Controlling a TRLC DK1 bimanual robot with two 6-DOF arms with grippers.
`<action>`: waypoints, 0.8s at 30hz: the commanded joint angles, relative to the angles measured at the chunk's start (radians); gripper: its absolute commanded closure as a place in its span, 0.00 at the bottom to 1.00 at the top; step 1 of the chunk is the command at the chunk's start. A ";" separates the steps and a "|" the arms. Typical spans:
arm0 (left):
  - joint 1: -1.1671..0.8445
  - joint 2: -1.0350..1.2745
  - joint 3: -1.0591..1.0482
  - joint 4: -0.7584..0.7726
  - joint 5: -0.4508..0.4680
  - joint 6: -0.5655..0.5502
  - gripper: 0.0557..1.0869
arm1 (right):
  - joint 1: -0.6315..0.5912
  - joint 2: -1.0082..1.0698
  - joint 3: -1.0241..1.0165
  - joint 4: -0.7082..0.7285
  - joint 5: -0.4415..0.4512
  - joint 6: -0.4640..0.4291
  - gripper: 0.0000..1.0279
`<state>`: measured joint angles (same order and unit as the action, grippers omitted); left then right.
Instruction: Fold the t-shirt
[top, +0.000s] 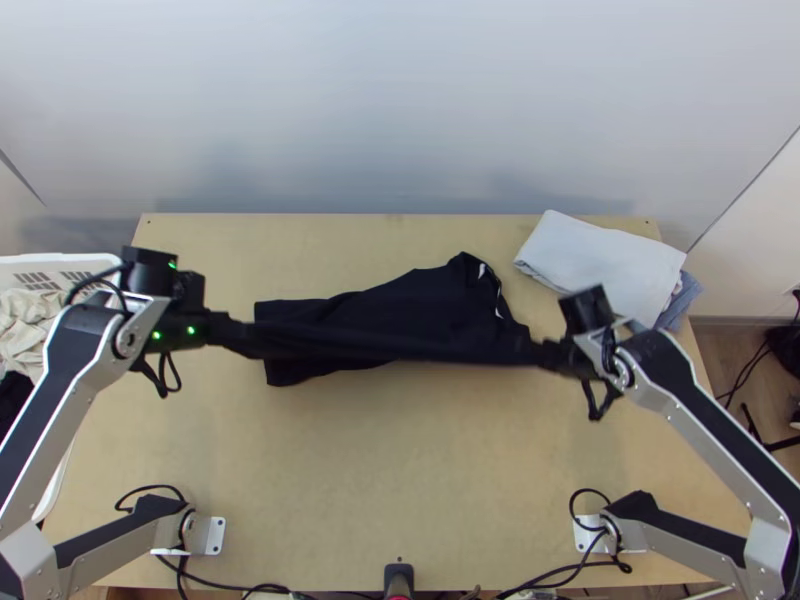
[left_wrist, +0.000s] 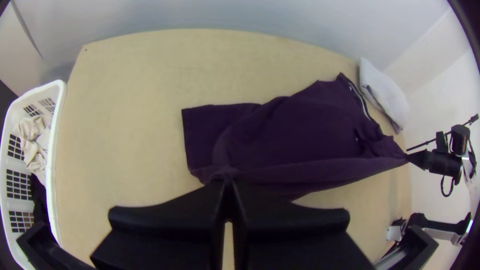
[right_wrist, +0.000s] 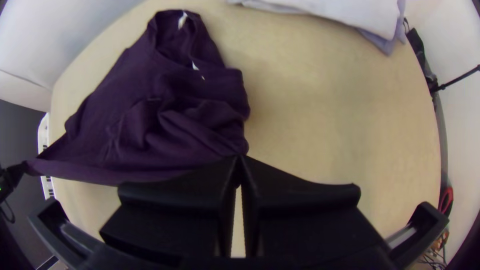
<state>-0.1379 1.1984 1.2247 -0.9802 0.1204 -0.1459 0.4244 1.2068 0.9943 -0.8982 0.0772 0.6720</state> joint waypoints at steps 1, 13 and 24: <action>-0.039 -0.011 -0.100 0.003 0.012 0.017 0.97 | 0.001 -0.059 -0.194 -0.071 -0.056 0.001 0.88; -0.051 0.056 -0.108 0.037 0.010 0.016 0.97 | 0.010 -0.141 -0.128 0.016 -0.113 -0.193 0.50; -0.094 0.099 -0.110 0.069 0.010 -0.026 0.97 | 0.251 0.033 -0.108 0.354 -0.191 -0.218 0.67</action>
<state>-0.2062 1.2732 1.1156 -0.9283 0.1310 -0.1501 0.5903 1.1049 0.8593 -0.6956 -0.0719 0.4473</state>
